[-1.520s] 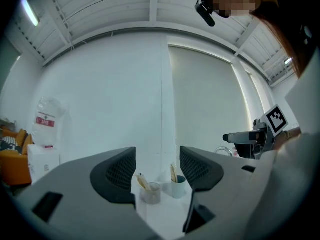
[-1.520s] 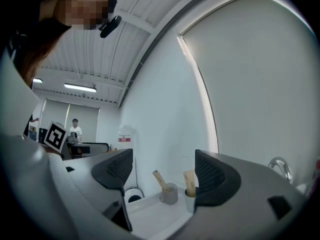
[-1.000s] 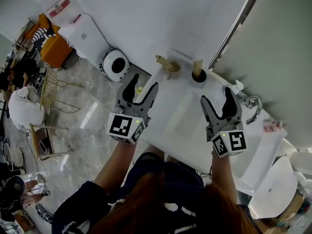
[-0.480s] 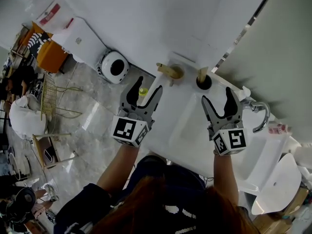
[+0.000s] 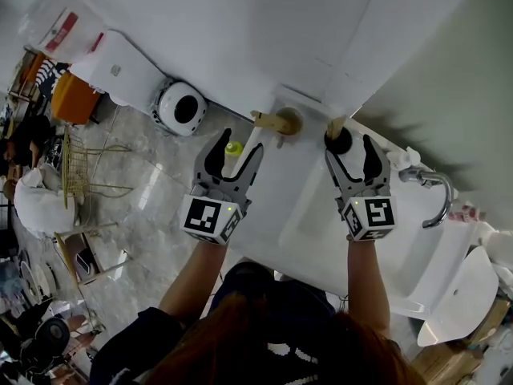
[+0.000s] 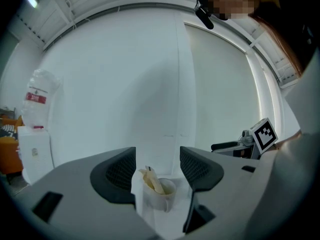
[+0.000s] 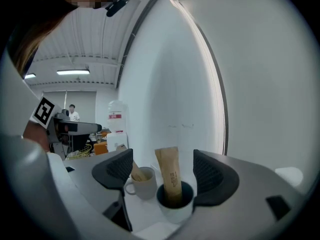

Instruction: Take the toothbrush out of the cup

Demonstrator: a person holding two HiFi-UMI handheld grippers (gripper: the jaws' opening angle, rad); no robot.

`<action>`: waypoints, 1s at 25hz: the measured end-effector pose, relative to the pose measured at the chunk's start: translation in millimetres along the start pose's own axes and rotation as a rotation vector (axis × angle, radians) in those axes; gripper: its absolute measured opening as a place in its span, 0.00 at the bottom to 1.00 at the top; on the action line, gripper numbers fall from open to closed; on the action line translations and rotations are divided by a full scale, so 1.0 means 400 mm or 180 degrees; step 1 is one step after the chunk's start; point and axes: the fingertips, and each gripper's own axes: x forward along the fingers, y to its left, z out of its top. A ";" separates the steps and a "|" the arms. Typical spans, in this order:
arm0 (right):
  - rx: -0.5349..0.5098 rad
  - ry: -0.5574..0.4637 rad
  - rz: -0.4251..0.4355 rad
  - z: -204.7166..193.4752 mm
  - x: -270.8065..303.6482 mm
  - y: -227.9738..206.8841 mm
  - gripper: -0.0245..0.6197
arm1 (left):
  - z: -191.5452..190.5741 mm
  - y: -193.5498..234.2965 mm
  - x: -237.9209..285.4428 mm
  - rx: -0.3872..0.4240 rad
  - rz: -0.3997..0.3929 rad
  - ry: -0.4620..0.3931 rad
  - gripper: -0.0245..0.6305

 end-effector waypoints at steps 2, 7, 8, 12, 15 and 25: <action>-0.0001 0.0046 -0.0019 -0.022 0.023 -0.010 0.64 | -0.014 0.010 0.020 0.0000 0.0002 0.0027 0.44; -0.0053 0.0176 -0.0036 -0.070 0.082 -0.026 0.60 | -0.031 0.027 0.059 0.0002 -0.0021 0.0046 0.44; -0.0069 0.0203 -0.0040 -0.080 0.094 -0.028 0.59 | -0.032 0.030 0.062 0.0003 -0.0025 0.0049 0.44; -0.0094 0.0293 -0.0047 -0.114 0.133 -0.037 0.57 | -0.043 0.036 0.067 0.0001 -0.0025 0.0077 0.44; -0.0141 0.0308 -0.0083 -0.123 0.147 -0.045 0.50 | -0.055 0.039 0.068 0.0002 -0.0028 0.0107 0.44; -0.0198 0.0222 -0.0179 -0.102 0.144 -0.055 0.25 | -0.051 0.042 0.068 0.0009 -0.0050 0.0121 0.44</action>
